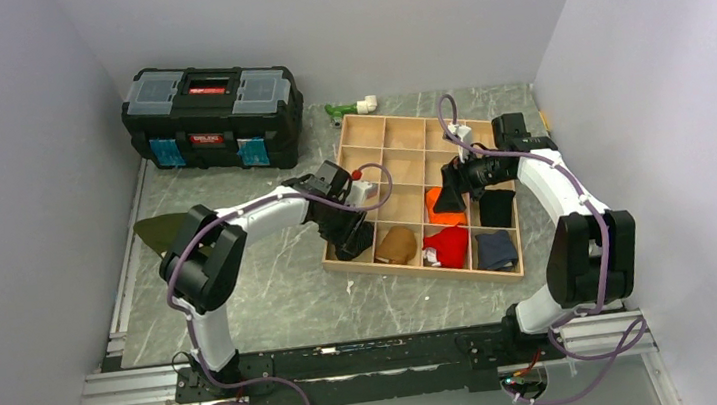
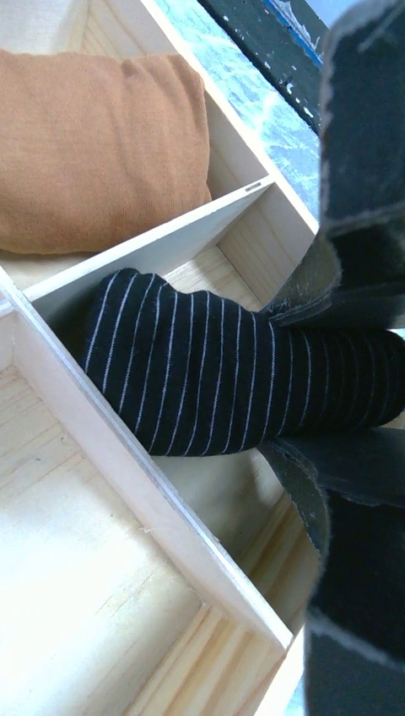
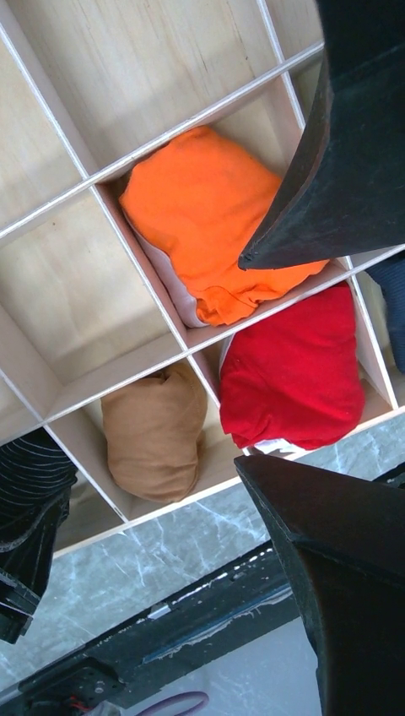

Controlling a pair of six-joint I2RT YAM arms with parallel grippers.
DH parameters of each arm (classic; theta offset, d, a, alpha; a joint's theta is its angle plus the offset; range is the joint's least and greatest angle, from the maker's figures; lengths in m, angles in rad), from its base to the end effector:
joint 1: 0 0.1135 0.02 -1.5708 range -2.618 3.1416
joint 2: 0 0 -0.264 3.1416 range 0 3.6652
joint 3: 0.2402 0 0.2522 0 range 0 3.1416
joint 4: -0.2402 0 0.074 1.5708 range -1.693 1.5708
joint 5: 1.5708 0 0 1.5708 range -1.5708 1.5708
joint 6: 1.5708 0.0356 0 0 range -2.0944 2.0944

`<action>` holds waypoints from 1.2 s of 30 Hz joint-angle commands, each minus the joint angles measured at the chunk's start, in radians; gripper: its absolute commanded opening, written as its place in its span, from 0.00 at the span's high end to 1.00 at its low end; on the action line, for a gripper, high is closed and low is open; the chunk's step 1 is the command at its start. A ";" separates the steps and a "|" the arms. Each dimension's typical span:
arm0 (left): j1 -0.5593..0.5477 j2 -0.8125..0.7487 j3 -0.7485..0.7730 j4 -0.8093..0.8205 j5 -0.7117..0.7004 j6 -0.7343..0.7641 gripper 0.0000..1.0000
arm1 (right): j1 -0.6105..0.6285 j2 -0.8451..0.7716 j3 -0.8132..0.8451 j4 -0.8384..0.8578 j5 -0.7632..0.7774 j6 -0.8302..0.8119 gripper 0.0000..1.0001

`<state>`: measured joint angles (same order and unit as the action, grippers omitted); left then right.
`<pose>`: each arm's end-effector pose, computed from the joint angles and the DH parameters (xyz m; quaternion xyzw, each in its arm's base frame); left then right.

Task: Roll the underwear
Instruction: Place the underwear in the storage box.

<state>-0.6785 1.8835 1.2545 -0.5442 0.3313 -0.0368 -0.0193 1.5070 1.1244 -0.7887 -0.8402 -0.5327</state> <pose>0.2857 -0.2452 0.1698 0.3358 0.9073 -0.2196 0.1259 0.2913 0.0209 0.2511 -0.3055 0.8450 0.3352 0.2832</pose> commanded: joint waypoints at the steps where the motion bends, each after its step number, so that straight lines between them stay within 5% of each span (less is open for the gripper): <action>1: -0.009 0.020 -0.063 0.019 -0.077 0.023 0.77 | -0.005 0.007 0.026 -0.017 -0.036 -0.032 0.18; 21: -0.081 -0.029 -0.086 0.049 -0.223 0.095 0.41 | -0.004 -0.005 0.025 -0.030 -0.037 -0.048 0.17; 36: -0.081 -0.096 -0.054 0.026 -0.258 0.114 0.37 | -0.004 0.005 0.026 -0.033 -0.038 -0.047 0.17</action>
<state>-0.7696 1.8328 1.1988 -0.4824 0.1448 0.0475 -0.0193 1.5131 1.1244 -0.8165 -0.8471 -0.5575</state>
